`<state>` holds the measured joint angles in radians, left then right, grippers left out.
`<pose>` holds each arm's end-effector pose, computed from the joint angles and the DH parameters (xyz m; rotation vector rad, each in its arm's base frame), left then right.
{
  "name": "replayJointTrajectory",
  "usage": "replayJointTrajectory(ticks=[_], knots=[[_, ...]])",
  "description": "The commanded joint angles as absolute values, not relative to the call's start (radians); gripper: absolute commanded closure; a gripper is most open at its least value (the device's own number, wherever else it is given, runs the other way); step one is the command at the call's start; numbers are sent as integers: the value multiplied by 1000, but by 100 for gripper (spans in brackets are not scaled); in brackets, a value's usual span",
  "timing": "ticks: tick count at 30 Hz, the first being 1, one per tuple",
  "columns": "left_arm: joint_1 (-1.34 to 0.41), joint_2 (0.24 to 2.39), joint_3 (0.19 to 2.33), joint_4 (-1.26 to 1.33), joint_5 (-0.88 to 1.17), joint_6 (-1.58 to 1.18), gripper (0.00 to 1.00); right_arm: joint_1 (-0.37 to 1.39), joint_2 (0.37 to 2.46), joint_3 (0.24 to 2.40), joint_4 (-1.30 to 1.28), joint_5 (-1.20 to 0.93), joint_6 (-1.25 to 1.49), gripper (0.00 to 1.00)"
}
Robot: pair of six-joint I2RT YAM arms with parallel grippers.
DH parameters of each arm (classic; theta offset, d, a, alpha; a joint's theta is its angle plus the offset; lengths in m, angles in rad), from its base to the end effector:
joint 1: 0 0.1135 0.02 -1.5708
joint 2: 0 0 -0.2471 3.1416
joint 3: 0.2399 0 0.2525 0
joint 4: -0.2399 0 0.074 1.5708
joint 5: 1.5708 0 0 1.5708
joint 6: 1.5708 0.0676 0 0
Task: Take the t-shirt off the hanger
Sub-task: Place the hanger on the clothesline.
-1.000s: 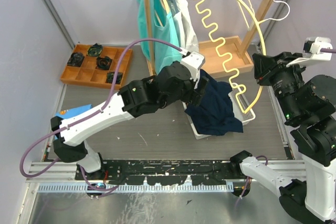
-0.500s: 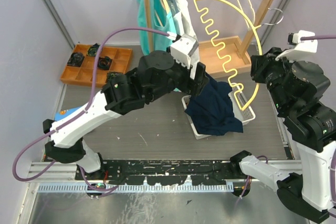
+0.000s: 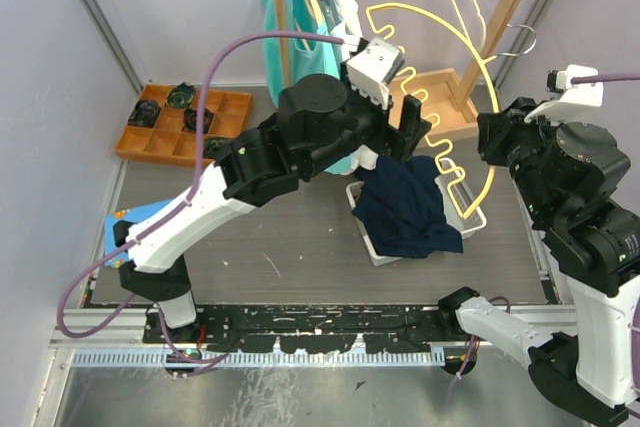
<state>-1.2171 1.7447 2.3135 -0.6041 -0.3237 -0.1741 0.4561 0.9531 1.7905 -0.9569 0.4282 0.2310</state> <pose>0.1501 -0.3444 0.5347 0.5950 1.5562 -0.8118 0.1300 0.0325 0.5212 0.1311 1.6767 0.1554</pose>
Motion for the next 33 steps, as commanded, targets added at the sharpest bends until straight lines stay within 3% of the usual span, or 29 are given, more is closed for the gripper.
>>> replayJointTrajectory(ticks=[1, 19, 33], knots=[[-1206, 1817, 2378, -591, -291, -141, 14, 455, 945, 1820, -876, 391, 234, 99], [-1139, 1874, 2343, -529, -212, -199, 14, 455, 858, 1731, -736, 179, 346, 99], [-1124, 1918, 2377, -525, -183, -215, 14, 456, 831, 1700, -706, 137, 398, 99]])
